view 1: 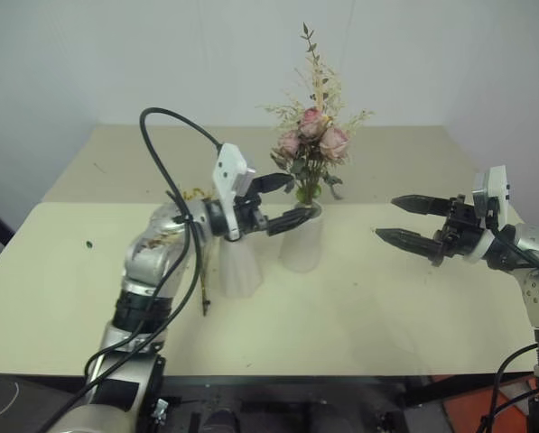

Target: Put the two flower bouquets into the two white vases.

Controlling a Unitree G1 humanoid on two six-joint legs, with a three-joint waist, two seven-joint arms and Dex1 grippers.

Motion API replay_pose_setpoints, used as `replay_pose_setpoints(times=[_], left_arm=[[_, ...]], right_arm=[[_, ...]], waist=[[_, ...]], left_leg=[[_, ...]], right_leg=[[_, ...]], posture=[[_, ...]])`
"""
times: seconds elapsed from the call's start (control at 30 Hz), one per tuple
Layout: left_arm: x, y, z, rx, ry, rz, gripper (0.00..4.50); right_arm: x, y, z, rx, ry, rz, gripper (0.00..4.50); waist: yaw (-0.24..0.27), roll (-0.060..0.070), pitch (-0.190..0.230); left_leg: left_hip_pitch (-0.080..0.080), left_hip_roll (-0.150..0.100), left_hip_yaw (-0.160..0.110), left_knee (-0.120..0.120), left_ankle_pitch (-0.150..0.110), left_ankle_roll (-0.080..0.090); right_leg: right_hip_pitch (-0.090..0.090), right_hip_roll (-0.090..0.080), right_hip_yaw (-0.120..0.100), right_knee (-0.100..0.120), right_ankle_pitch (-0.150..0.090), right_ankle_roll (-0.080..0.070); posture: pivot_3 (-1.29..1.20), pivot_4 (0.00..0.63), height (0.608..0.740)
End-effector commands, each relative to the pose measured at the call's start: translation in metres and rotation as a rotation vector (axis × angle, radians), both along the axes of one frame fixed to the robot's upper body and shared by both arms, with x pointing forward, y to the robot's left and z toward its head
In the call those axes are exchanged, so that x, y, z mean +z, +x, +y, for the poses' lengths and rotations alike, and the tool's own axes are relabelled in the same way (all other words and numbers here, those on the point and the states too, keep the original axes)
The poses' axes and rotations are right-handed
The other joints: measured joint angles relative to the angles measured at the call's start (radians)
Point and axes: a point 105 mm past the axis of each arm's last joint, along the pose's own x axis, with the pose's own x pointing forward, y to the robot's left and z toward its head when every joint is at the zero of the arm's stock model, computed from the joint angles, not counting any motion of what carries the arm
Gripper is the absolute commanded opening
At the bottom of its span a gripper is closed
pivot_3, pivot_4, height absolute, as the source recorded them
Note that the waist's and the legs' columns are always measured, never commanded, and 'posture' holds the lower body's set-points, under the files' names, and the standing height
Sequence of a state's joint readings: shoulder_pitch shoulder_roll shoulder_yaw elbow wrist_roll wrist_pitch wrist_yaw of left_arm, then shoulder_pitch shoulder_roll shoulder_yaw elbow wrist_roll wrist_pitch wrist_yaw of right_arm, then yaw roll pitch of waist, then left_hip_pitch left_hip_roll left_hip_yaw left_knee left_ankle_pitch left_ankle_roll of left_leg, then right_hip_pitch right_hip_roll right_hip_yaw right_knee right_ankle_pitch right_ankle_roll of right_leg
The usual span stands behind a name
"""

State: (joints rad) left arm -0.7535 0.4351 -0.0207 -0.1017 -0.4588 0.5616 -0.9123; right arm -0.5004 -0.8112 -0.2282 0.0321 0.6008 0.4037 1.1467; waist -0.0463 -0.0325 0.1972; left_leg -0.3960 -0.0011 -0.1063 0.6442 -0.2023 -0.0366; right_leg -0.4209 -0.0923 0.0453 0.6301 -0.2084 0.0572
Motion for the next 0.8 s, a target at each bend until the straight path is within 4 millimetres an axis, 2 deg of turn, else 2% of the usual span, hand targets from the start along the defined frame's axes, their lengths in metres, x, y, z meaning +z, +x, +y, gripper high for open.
replay_pose_setpoints(times=[0.03, 0.2, 0.3, 0.53, 0.63, 0.7, 0.8], left_arm=[[0.018, -0.015, 0.019, -0.012, 0.024, -0.074, 4.48], [0.044, -0.016, 0.057, 0.119, -0.006, -0.089, 4.48], [0.047, -0.009, 0.083, 0.281, 0.017, -0.059, 4.48], [0.024, 0.005, 0.141, 0.693, 0.130, 0.181, 4.48], [0.000, 0.009, 0.161, 0.870, 0.225, 0.351, 4.48], [-0.017, 0.009, 0.169, 0.944, 0.292, 0.474, 4.48], [-0.030, 0.012, 0.167, 0.977, 0.305, 0.589, 4.48]], right_arm=[[0.016, -0.005, -0.002, 0.014, -0.013, -0.065, 4.50], [0.022, -0.014, 0.008, 0.108, -0.013, -0.075, 4.50], [0.028, -0.024, 0.015, 0.187, -0.012, -0.090, 4.50], [0.031, -0.034, 0.024, 0.285, -0.021, -0.093, 4.50], [0.031, -0.036, 0.027, 0.323, -0.031, -0.095, 4.50], [0.032, -0.038, 0.031, 0.351, -0.034, -0.098, 4.50], [0.034, -0.039, 0.035, 0.381, -0.041, -0.102, 4.50]], waist=[[0.001, 0.000, 0.000], [0.002, 0.000, 0.000], [0.001, 0.000, 0.000], [0.002, 0.000, 0.000], [0.002, 0.000, 0.000], [0.002, 0.000, 0.000], [0.003, 0.000, 0.000]], left_leg=[[0.000, 0.000, 0.000, 0.000, 0.000, 0.000], [0.000, 0.000, 0.000, 0.000, 0.000, 0.000], [0.000, 0.000, 0.000, 0.000, 0.000, 0.000], [0.000, 0.000, 0.000, 0.000, 0.000, 0.000], [0.000, 0.000, 0.000, 0.000, 0.000, 0.000], [0.000, 0.000, 0.000, 0.000, 0.000, 0.000], [0.000, 0.000, 0.000, 0.000, 0.000, 0.000]], right_leg=[[0.000, 0.000, 0.000, 0.000, 0.000, 0.000], [0.000, 0.000, 0.000, 0.000, -0.002, 0.003], [0.000, 0.000, 0.000, 0.000, -0.002, 0.003], [0.000, 0.000, 0.000, 0.000, -0.002, 0.003], [0.000, 0.000, 0.000, 0.000, -0.002, 0.003], [0.000, 0.000, 0.000, 0.001, -0.002, 0.004], [0.000, 0.000, -0.001, 0.001, -0.002, 0.004]], posture=[[0.00, 0.150, 0.740], [0.00, 0.150, 0.740], [0.00, 0.150, 0.740], [0.00, 0.150, 0.740], [0.00, 0.150, 0.740], [0.00, 0.150, 0.740], [0.00, 0.150, 0.740]])
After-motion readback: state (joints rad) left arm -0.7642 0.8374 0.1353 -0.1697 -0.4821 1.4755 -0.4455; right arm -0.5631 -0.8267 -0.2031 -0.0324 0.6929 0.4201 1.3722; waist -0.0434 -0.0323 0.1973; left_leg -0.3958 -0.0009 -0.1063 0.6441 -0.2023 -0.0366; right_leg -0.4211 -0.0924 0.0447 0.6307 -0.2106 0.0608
